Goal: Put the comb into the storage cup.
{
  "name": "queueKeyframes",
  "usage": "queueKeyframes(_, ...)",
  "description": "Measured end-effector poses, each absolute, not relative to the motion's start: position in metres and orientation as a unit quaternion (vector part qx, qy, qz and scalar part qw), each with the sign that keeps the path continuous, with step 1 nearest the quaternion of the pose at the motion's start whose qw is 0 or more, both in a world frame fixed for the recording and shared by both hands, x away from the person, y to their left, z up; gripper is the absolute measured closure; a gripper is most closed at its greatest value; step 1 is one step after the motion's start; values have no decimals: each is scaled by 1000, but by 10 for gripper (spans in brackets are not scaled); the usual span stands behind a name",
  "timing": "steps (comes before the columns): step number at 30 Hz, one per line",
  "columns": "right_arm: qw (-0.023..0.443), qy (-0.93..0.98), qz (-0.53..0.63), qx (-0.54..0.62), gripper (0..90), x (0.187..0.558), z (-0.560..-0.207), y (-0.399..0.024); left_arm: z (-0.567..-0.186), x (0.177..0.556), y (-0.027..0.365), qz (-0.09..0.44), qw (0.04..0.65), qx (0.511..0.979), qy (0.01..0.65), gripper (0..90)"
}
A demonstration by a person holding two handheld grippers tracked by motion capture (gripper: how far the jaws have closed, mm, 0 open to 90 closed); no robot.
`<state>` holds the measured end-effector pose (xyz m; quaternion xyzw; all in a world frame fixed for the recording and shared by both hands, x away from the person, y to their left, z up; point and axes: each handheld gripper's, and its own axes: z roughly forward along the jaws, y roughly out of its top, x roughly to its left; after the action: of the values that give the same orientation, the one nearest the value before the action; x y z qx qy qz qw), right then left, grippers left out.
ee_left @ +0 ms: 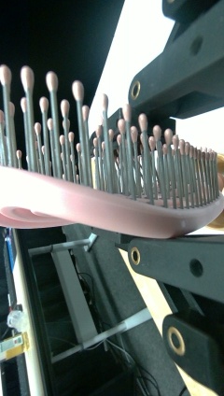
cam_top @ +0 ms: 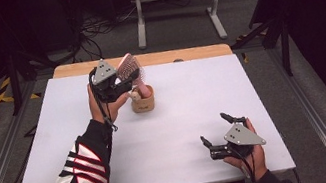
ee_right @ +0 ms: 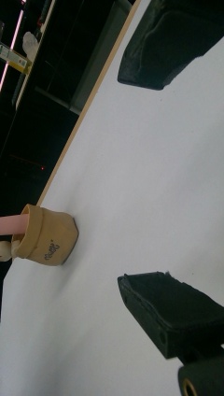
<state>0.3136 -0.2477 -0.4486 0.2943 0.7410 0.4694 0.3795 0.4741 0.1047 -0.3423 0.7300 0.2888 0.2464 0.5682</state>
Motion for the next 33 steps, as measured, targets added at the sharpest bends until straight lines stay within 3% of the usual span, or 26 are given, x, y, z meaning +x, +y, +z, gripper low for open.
queueKeyframes(33, 373, 751, 462, 289, 48, 314, -452, -244, -361, 504, 99, 223, 543, 751, 302, 624)
